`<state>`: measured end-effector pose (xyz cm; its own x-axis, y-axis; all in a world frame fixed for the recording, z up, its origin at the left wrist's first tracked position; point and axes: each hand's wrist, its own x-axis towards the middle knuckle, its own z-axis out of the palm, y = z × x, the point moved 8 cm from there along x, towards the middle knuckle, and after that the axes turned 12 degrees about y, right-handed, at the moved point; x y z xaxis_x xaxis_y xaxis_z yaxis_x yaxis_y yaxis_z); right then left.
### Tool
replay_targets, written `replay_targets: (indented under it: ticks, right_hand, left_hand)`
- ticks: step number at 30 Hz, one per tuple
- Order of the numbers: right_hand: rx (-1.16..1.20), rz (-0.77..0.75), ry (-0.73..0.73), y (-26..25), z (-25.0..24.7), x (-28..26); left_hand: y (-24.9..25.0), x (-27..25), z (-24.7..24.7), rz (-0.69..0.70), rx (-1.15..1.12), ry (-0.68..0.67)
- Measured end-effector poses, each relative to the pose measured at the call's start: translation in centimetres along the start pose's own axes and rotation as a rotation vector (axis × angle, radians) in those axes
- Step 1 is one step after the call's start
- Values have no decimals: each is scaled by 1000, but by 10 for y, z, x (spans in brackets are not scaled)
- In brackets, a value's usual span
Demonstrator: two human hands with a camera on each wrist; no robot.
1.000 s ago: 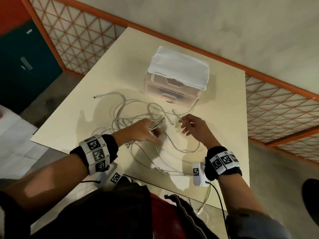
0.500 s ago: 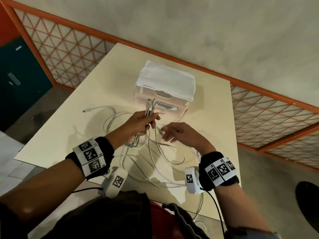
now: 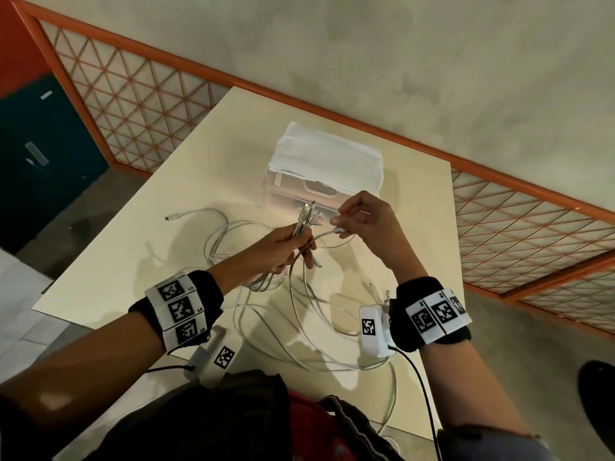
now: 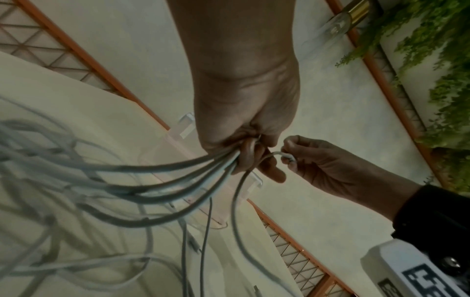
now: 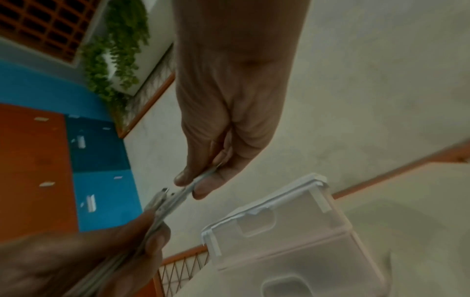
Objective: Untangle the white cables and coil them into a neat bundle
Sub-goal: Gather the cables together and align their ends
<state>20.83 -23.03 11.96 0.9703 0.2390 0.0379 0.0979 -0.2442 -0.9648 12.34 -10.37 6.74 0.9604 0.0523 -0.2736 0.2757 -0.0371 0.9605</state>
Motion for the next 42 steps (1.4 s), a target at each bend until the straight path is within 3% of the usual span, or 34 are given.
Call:
replay_targets:
  ticks: [3, 9, 10, 14, 19, 24, 29, 32, 37, 42]
  right_hand:
    - [-85, -75, -48, -13, 15, 3]
    - [-22, -68, 60, -13, 29, 10]
    - [-44, -25, 8, -6, 36, 9]
    - [17, 155, -492, 16, 83, -17]
    - [240, 287, -704, 7, 109, -31]
    - [78, 268, -831, 3, 129, -52]
    - [-255, 174, -656, 12, 130, -41]
    - [-397, 125, -632, 16, 120, -38]
    - [-567, -148, -451, 9, 105, -27]
    - [-430, -122, -362, -11, 93, -22]
  left_hand:
    - [5, 3, 1, 40, 89, -18]
    - [23, -1, -8, 137, 11, -29]
    - [29, -1, -11, 168, -10, -16]
    - [45, -2, -24, 265, -28, 19]
    - [54, -10, -31, 298, -100, 63]
    - [74, -12, -39, 344, -167, 94]
    - [80, -13, -46, 272, -280, 36]
    - [78, -17, -48, 231, -280, 27]
    - [81, -25, -58, 203, -278, 90]
    - [88, -31, -78, 339, 136, 226]
